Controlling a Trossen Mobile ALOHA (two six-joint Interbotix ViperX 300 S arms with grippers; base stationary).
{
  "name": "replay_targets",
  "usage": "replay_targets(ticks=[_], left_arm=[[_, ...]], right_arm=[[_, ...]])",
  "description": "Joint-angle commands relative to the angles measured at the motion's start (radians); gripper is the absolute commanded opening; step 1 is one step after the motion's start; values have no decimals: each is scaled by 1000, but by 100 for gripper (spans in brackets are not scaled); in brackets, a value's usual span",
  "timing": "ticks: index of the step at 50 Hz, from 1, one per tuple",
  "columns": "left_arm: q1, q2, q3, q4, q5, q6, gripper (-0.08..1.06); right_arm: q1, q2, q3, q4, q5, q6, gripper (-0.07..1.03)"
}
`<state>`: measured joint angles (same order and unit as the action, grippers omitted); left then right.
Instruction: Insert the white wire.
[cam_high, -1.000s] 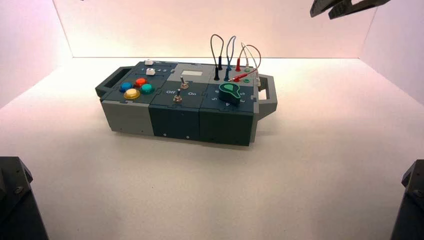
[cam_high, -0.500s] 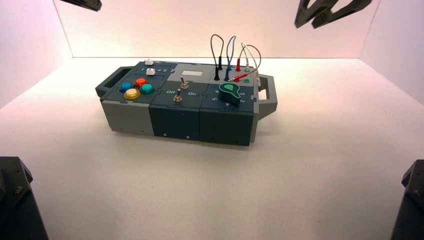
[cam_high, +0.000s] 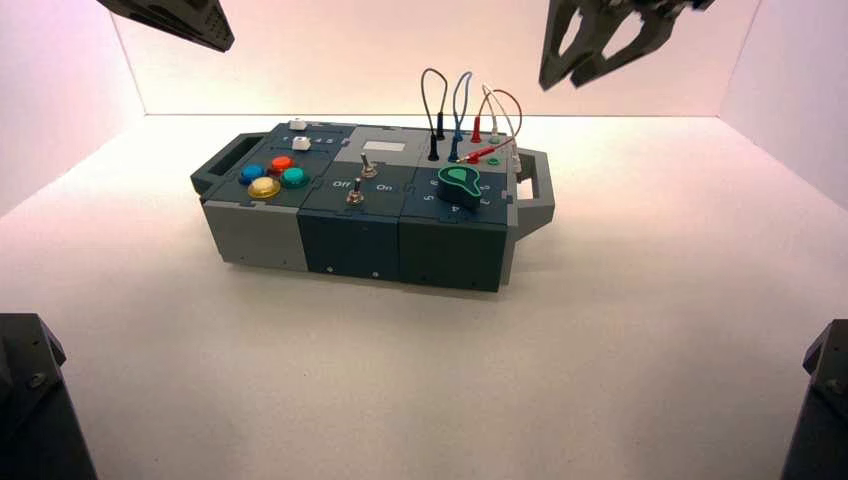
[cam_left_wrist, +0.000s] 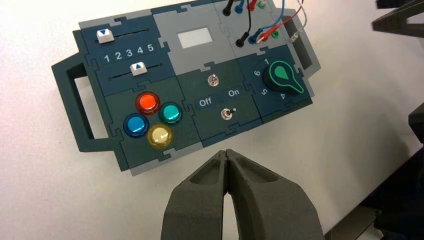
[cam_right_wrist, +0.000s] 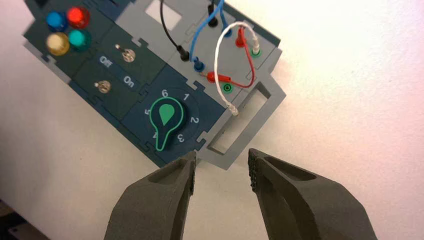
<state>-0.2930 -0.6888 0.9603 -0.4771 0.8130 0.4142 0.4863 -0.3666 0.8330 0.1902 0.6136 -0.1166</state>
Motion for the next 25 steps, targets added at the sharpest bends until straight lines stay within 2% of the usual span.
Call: replay_targets(ticks=[1, 25], left_arm=[[-3, 0, -29, -5, -6, 3, -3], [-25, 6, -64, -11, -6, 2, -3]], right_arm=[[8, 21, -34, -2, -11, -6, 56], [9, 137, -67, -9, -55, -8, 56]])
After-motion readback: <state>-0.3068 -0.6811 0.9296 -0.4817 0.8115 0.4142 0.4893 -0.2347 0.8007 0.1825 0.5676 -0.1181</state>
